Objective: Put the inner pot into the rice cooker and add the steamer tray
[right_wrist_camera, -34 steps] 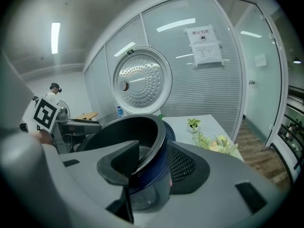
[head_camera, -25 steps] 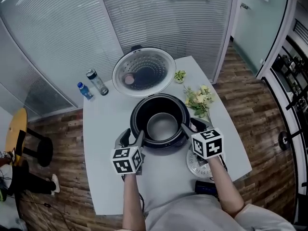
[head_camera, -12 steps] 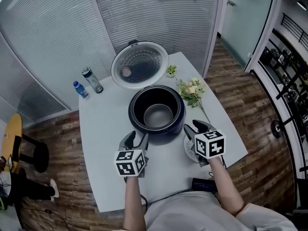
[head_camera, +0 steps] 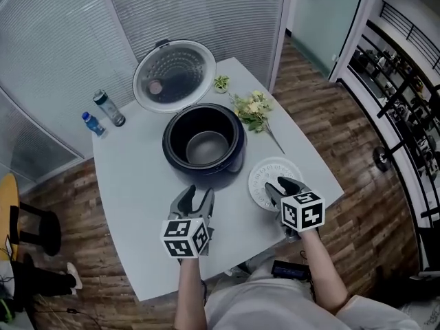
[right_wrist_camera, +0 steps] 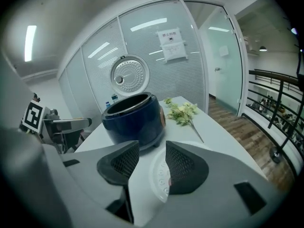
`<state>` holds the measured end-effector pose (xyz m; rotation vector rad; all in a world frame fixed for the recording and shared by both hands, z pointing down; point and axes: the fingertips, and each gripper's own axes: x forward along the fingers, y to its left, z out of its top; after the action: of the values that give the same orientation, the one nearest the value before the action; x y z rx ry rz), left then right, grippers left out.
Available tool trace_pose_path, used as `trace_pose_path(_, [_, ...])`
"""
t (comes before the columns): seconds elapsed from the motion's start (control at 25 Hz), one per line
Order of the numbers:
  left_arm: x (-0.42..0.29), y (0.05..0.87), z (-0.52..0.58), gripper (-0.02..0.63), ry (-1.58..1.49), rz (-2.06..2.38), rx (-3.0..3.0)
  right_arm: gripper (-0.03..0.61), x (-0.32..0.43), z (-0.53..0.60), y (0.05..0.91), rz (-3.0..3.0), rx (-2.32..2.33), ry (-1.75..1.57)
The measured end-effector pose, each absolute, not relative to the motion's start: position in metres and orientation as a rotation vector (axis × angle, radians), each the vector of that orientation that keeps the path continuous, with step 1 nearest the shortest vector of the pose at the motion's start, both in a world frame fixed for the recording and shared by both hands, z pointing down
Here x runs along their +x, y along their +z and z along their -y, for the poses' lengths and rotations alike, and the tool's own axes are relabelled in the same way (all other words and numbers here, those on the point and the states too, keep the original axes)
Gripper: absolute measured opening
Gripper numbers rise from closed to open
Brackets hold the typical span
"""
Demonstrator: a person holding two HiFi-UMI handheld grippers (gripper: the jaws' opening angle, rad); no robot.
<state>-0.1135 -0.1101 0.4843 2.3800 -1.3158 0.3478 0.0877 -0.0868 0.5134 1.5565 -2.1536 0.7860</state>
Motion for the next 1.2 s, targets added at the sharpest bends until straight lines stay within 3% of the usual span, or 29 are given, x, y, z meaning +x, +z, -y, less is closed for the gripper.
trace_pose_path(1.2, [0.011,0.632,0.096,0.195,0.543,1.082,2.151,0.176,0.233,0.061,0.629,1.893,1.633,1.049])
